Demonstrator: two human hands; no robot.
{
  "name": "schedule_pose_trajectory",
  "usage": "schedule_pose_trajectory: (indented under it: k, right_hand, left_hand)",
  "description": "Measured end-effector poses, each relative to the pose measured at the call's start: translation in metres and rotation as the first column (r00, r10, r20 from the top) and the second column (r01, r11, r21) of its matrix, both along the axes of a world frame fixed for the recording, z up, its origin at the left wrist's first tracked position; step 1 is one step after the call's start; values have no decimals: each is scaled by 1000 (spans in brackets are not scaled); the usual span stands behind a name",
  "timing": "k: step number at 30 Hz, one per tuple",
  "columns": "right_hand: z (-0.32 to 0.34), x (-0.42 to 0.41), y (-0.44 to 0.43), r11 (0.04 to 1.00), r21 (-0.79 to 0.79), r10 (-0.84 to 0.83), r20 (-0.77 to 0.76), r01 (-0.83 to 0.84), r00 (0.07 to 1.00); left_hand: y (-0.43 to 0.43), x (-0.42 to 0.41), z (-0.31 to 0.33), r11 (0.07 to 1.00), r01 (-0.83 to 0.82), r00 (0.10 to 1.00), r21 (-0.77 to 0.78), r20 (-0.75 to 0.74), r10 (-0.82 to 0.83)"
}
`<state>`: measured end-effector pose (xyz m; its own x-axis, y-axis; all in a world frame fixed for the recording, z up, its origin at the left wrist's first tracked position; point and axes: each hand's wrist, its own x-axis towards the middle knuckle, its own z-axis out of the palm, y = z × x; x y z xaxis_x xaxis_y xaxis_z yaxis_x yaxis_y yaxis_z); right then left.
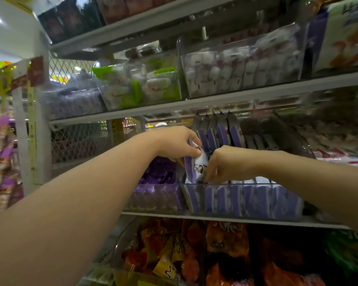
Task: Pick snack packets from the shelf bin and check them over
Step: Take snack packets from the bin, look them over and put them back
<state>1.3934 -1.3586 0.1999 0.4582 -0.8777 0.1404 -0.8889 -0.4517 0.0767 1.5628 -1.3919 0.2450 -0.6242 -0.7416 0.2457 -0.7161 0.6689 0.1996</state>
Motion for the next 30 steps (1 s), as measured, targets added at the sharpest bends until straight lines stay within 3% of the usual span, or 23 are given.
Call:
schedule_pose_trajectory:
  k: [3, 7, 10, 13, 18, 25, 30]
  right_hand:
    - [1, 1, -5, 997, 72, -11, -27, 13, 1000]
    - [4, -4, -12, 990, 143, 6, -49, 1, 999]
    - [2, -11, -20, 988, 151, 6, 22, -9, 1000]
    - [-9, -15, -25, 994, 98, 38, 123, -50, 992]
    - [-21, -20, -26, 994, -20, 106, 137, -105, 985]
    - [-7, -15, -30, 991, 118, 70, 9, -71, 998]
    - [-16, -17, -31, 996, 58, 67, 37, -69, 997]
  left_hand:
    - [-9, -6, -9, 991, -11, 994, -132, 105, 25]
    - [-15, -14, -27, 964, -7, 989, -264, 140, 46]
    - [-18, -15, -31, 861, 13, 973, -508, 204, 105]
    - [-23, -15, -36, 801, 31, 963, -597, 233, 136]
    - [-28, -14, -49, 777, -17, 965, -630, 194, 178]
    - [-26, -23, -49, 790, -127, 945, -599, 170, 281]
    - [-22, -34, -71, 727, -201, 947, -656, 61, 316]
